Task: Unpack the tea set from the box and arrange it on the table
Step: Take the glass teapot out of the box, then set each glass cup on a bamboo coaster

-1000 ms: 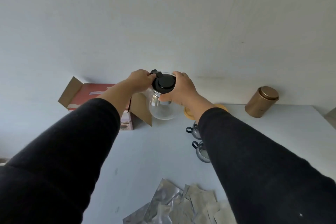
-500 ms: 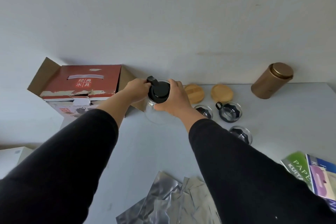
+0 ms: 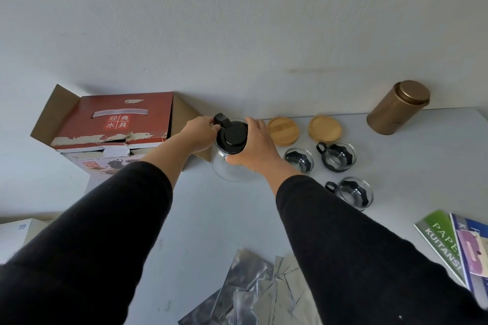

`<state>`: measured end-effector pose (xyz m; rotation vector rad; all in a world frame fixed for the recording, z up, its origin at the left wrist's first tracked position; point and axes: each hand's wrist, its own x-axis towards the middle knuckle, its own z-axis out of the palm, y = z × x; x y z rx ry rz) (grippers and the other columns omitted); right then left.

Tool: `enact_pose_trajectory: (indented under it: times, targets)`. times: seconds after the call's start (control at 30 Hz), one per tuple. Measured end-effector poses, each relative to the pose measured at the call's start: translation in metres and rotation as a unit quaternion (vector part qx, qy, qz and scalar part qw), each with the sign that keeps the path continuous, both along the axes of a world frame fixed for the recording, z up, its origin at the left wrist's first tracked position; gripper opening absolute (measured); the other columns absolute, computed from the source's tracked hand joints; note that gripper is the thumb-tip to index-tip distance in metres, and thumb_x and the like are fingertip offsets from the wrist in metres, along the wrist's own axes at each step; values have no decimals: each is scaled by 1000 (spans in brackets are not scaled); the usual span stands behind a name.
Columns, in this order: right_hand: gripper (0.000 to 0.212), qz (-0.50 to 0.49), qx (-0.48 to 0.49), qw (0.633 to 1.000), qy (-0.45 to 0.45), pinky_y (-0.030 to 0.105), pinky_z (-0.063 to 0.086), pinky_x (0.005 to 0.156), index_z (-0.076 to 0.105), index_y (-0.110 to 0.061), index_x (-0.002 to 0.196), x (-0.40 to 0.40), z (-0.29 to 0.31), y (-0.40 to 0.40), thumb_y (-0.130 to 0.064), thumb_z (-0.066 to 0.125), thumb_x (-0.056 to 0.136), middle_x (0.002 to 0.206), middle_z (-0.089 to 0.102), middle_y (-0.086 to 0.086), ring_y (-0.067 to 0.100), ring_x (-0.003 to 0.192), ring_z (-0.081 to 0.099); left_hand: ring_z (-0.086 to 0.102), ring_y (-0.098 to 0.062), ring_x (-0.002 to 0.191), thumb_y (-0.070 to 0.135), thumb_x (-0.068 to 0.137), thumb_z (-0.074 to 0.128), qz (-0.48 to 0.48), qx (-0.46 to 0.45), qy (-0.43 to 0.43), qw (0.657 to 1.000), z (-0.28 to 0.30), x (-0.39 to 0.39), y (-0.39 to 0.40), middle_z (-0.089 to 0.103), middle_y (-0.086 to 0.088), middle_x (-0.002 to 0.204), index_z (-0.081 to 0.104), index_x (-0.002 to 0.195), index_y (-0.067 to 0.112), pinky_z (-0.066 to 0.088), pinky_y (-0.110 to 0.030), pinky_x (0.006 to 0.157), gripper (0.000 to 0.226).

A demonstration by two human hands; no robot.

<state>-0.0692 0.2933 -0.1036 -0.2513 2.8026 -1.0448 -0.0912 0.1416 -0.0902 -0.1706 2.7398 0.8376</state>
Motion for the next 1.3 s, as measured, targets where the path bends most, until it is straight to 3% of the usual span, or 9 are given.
enact_pose_trajectory:
  times: [0.2,0.5,0.6,0.73,0.87,1.0,1.07,1.2,1.3]
  targets:
    - [97,-4,5,1000,-15,27,40,98,32,-10,138,5,-8,-1,-26,85,59,133,36,7,23,123,41,49,-23,91,25,99,38,-2,-4,-1,1000,-9,4,1,63,-13,114,58,123,10,35,-31,76,35]
    - [102,-15,16,999,-38,26,41,95,25,-12,142,9,-8,-4,-28,84,61,135,33,8,25,123,42,51,-27,95,23,101,35,-5,-13,16,1000,-9,5,3,62,-15,118,58,123,8,36,-30,79,36]
    - [115,6,48,997,-58,33,38,105,7,-15,150,13,-3,-1,-28,83,64,143,25,8,25,132,33,51,-27,93,24,101,34,-8,-21,22,1000,-7,8,4,62,-13,108,60,120,7,35,-30,76,37]
    - [115,14,74,995,-73,35,29,110,-3,-18,152,19,17,13,-26,78,71,151,16,7,24,142,19,48,-27,87,24,101,33,3,-49,30,998,3,8,2,56,-11,94,62,100,7,34,-30,71,33]
    - [101,-10,97,994,-46,31,24,112,0,-16,152,24,43,36,-26,69,79,153,16,7,23,143,18,57,-36,106,14,98,38,32,-67,78,994,30,4,11,53,-6,79,61,113,-4,40,-26,65,33]
    - [90,-44,125,991,-35,39,33,111,7,-19,152,27,68,70,-27,62,81,151,21,7,25,140,25,55,-33,114,19,98,35,47,-7,118,992,61,2,42,58,-17,126,51,134,6,43,-29,87,41]
    - [87,-60,130,989,-42,38,33,111,9,-22,151,25,77,89,-25,60,81,151,21,5,24,140,25,54,-31,118,22,98,36,34,4,137,990,72,-1,62,56,-15,131,49,136,11,44,-31,93,42]
    - [82,-70,154,984,-47,40,35,109,15,-22,150,13,86,132,-29,61,81,149,23,7,27,138,29,55,-28,117,21,97,38,-22,-2,131,991,78,-6,109,59,-11,127,50,135,14,42,-27,86,40]
    - [83,-59,166,983,-60,42,36,109,16,-20,150,-2,79,161,-30,63,82,149,24,9,29,137,32,53,-26,121,20,95,40,-64,-18,116,991,65,-9,141,59,-9,130,51,134,13,42,-29,99,41]
